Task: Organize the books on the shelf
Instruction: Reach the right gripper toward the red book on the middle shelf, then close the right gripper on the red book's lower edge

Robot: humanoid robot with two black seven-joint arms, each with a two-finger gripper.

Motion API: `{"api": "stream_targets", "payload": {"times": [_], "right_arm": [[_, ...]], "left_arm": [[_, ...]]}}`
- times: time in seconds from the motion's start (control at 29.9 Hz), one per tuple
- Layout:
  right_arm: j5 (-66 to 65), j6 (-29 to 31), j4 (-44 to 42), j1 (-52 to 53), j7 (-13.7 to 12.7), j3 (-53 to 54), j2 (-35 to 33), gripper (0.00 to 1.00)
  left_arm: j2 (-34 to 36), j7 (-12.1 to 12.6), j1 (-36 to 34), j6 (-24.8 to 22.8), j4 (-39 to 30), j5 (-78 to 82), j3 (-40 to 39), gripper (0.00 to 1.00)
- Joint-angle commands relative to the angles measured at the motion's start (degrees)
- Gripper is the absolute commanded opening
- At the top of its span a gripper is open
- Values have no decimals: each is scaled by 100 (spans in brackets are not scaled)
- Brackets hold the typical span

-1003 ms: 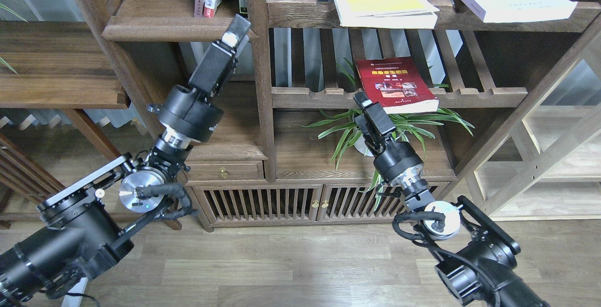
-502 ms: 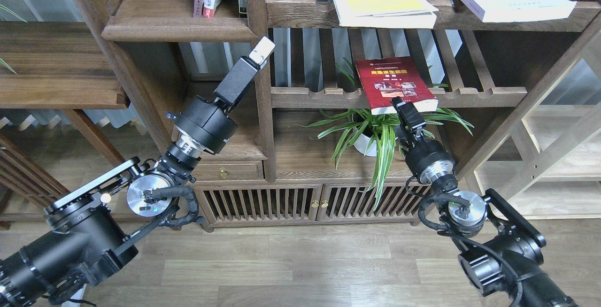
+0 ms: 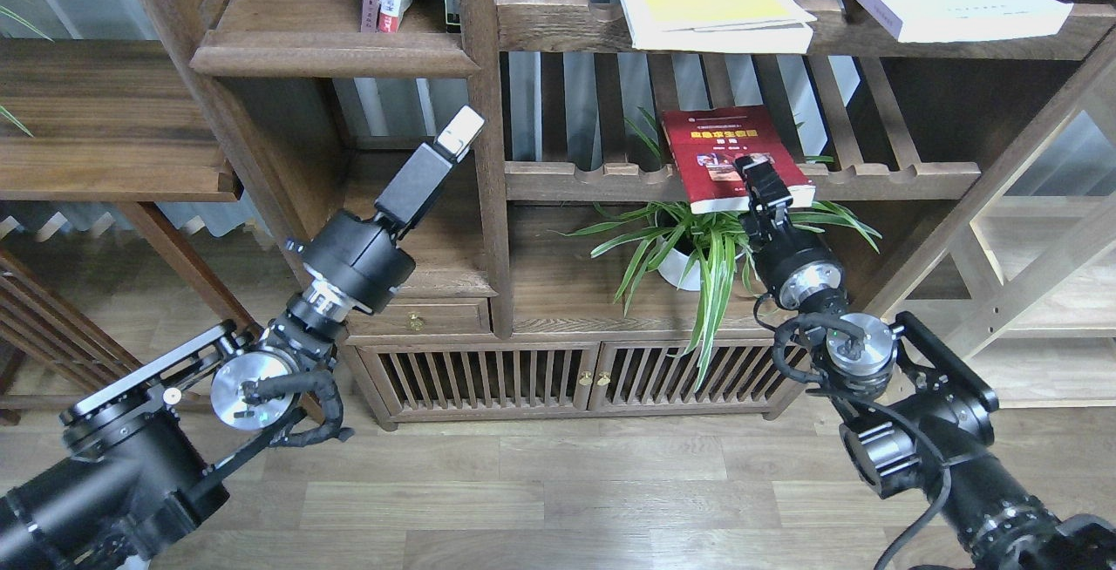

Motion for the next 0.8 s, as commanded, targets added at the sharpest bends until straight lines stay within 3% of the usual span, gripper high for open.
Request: {"api": "stream_targets", "payload": {"times": [0.0, 0.77], "right_arm": [[15, -149, -211, 59, -9, -7, 20, 100], [-2, -474, -660, 630, -62, -51, 248, 99]], "left_arm": [[57, -7, 84, -167, -11, 11, -7, 100], [136, -42, 216, -374, -90, 11, -16, 100]]}}
